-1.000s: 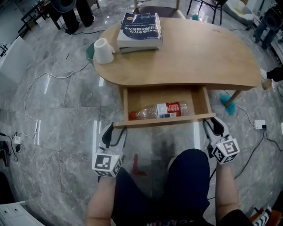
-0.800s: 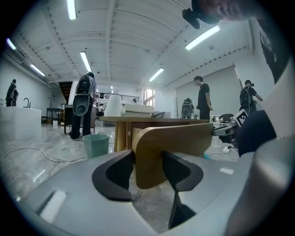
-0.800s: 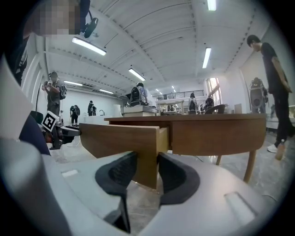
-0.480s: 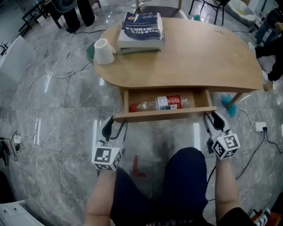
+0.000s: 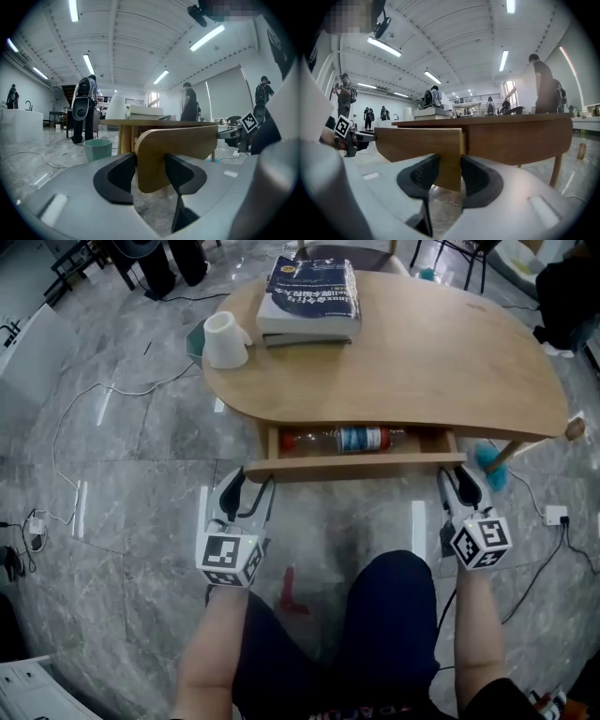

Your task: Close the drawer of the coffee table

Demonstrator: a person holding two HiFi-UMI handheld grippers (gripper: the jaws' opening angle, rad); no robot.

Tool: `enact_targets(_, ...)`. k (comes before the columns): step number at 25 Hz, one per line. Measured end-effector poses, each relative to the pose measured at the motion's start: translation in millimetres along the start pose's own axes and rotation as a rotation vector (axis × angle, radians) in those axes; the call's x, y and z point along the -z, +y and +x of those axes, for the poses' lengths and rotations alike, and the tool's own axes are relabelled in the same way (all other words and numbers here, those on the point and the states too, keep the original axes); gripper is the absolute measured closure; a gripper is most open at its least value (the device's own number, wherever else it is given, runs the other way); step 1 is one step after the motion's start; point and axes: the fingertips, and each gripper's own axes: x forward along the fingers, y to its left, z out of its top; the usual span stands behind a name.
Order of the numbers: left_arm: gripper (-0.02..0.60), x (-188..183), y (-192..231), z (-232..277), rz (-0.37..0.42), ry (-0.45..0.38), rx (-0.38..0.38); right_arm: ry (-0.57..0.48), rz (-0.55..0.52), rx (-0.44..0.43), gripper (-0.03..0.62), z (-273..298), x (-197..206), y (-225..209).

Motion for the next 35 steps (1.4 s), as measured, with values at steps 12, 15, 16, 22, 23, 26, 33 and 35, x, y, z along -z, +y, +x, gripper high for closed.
enact_targets(12,0.374,-3.9,12.4,23.4,-0.009,-0.006,-0.029,-0.01,0.024,0.06,0.445,23.4,-5.6,-8.4)
enact_targets(15,0.374,-5.2,17.4,30.2,-0.011,-0.006,-0.041,-0.01,0.032,0.087,0.445,31.3,-7.4,-9.8)
enact_targets(16,0.374,-5.5,18.7,32.6,-0.014,-0.006,-0.046,-0.012,0.035,0.099,0.445,33.4,-8.2,-10.5)
enact_targets(22,0.374,-7.1,29.8,45.4,-0.038,-0.002,-0.097,-0.019,0.049,0.15,0.445,47.1,-10.4,-11.7)
enact_targets(23,0.374,-7.4,30.5,47.3,-0.041,-0.003,-0.102,-0.018,0.05,0.156,0.445,48.7,-10.9,-12.3)
enact_targets(26,0.374,-7.9,32.2,51.2,-0.046,-0.007,-0.115,-0.016,0.055,0.174,0.445,52.8,-12.0,-14.1)
enact_targets(33,0.379,-9.6,37.0,61.7,-0.063,-0.021,-0.157,-0.01,0.061,0.243,0.445,63.6,-14.6,-18.7)
enact_targets(35,0.379,-9.6,37.9,64.8,-0.068,-0.02,-0.165,-0.008,0.072,0.267,0.445,66.1,-14.6,-20.1)
